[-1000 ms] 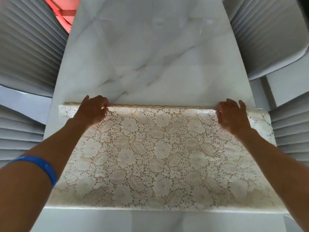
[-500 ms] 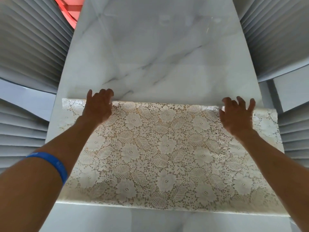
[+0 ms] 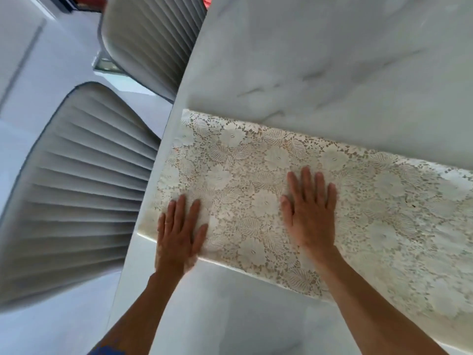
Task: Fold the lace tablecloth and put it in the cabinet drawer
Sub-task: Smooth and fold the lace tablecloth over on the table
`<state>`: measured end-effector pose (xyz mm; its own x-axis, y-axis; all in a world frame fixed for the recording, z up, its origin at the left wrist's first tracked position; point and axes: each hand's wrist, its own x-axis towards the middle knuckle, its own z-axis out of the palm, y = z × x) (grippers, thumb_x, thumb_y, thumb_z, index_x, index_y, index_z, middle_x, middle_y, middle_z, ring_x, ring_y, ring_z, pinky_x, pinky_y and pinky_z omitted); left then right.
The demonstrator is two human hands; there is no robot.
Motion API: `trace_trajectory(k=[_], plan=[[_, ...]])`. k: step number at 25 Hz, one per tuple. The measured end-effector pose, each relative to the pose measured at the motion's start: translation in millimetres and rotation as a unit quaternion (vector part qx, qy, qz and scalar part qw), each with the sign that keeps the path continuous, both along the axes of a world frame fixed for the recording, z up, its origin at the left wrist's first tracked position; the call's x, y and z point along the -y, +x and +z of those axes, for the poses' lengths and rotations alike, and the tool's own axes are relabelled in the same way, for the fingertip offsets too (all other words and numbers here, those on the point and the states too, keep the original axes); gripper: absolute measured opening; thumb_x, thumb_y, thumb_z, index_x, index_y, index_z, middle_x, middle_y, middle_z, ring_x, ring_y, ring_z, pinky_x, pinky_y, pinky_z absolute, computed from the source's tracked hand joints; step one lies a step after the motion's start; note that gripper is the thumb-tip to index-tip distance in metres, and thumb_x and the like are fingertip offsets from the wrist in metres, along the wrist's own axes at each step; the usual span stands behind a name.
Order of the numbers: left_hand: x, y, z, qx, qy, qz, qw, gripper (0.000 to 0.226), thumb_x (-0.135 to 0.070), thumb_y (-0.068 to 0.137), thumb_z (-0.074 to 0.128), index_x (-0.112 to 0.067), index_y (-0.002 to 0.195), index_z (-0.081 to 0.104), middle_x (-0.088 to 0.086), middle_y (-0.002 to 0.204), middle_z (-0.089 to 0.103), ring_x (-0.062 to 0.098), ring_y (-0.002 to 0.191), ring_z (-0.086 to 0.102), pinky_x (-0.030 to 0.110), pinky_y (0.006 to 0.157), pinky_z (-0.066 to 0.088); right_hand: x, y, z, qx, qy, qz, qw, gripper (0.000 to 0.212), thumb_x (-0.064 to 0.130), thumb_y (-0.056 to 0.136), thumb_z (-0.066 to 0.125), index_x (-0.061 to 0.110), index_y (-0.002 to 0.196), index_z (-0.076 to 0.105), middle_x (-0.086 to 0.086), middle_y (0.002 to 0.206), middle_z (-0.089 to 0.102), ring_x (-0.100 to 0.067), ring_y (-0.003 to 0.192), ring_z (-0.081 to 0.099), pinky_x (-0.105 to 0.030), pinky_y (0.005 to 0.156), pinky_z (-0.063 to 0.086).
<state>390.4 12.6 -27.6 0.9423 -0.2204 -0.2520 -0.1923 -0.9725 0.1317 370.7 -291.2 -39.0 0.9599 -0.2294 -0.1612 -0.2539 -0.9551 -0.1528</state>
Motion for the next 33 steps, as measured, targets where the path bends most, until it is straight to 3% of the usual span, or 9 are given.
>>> trace_trajectory(k=[5,9,14,16,20,26,29,31,33], plan=[[-7.7,-2.9,-2.9,-0.003,-0.003,0.015,1.000,0.064,-0.058,0.096,0.012,-0.034,0.154,0.003,0.004,0.164,-0.001,0.027,0.151,-0.001,0.050,0.121,0.006,-33.1,5.6,10.0,-0.033,0.050,-0.038,0.997,0.059,0.050,0.101,0.008,0.029,0.155,-0.008,-0.005,0.164,-0.013,-0.033,0.149,-0.015,-0.059,0.119,0.004],[-17.8,-3.2,-14.0,-0.025,-0.013,0.003,1.000,0.063,-0.061,0.095,0.013,-0.040,0.152,-0.003,0.006,0.164,-0.003,0.029,0.150,-0.003,0.051,0.119,0.001,-84.1,-66.6,6.3,-0.011,0.047,0.043,0.998,0.056,0.044,0.103,0.026,0.028,0.155,0.015,-0.004,0.165,0.007,-0.032,0.151,0.000,-0.057,0.120,0.010],[-7.5,18.3,7.4,-0.133,0.072,0.049,0.987,0.079,-0.066,0.083,0.014,-0.032,0.154,0.001,0.003,0.164,-0.007,0.028,0.150,-0.007,0.061,0.115,-0.002,-28.7,-161.4,5.9,0.014,0.040,0.027,0.999,0.058,0.045,0.102,0.034,0.029,0.155,0.017,-0.002,0.165,0.008,-0.029,0.152,0.002,-0.055,0.120,0.011],[30.6,4.3,26.6,-0.086,0.121,0.075,0.986,0.078,-0.056,0.085,0.022,-0.021,0.154,0.013,0.010,0.164,0.004,0.031,0.149,0.003,0.064,0.116,0.004,-7.8,-187.4,11.5,0.001,0.048,0.009,0.999,0.057,0.044,0.102,0.033,0.029,0.155,0.016,-0.001,0.165,0.007,-0.029,0.152,0.002,-0.055,0.120,0.011],[184.8,-110.7,34.9,-0.041,-0.009,-0.147,0.988,0.074,-0.062,0.090,0.011,-0.028,0.155,0.006,0.010,0.163,-0.003,0.033,0.150,0.005,0.055,0.117,0.018,53.6,-252.2,17.6,-0.028,0.044,-0.013,0.999,0.057,0.044,0.101,0.033,0.029,0.155,0.019,-0.001,0.164,0.010,-0.031,0.151,0.007,-0.057,0.118,0.015],[256.2,-166.0,14.6,-0.152,0.026,-0.090,0.984,0.105,-0.089,0.059,0.004,-0.039,0.151,-0.010,0.002,0.162,-0.019,0.033,0.148,-0.017,0.069,0.110,-0.007,190.9,-350.5,40.6,-0.084,-0.021,-0.094,0.992,0.059,0.049,0.098,0.031,0.026,0.153,0.027,-0.007,0.162,0.020,-0.038,0.146,0.025,-0.057,0.113,0.027],[254.6,-163.0,18.7,-0.150,0.051,-0.104,0.982,0.098,-0.087,0.064,0.003,-0.038,0.142,-0.030,0.001,0.156,-0.034,0.031,0.146,-0.023,0.070,0.112,0.004,186.5,-348.0,55.9,-0.137,-0.002,-0.132,0.982,0.073,0.060,0.093,0.010,0.023,0.155,0.019,-0.010,0.163,0.012,-0.038,0.148,0.018,-0.057,0.117,0.016],[258.4,-165.2,27.7,-0.165,0.031,-0.098,0.981,0.100,-0.090,0.068,0.011,-0.037,0.145,-0.025,0.000,0.152,-0.037,0.028,0.145,-0.023,0.065,0.113,0.006,158.8,-330.8,63.9,-0.125,0.021,-0.137,0.982,0.083,0.062,0.091,-0.001,0.014,0.154,0.023,-0.013,0.163,0.015,-0.037,0.149,0.016,-0.056,0.119,0.012],[253.1,-167.3,38.5,-0.150,0.020,-0.098,0.984,0.089,-0.079,0.082,0.027,-0.036,0.151,-0.009,0.000,0.157,-0.026,0.027,0.149,-0.015,0.057,0.116,0.007,124.7,-306.9,76.1,-0.116,0.035,-0.062,0.991,0.071,0.054,0.096,0.014,0.012,0.146,0.042,-0.015,0.157,0.032,-0.040,0.144,0.030,-0.057,0.116,0.024]])
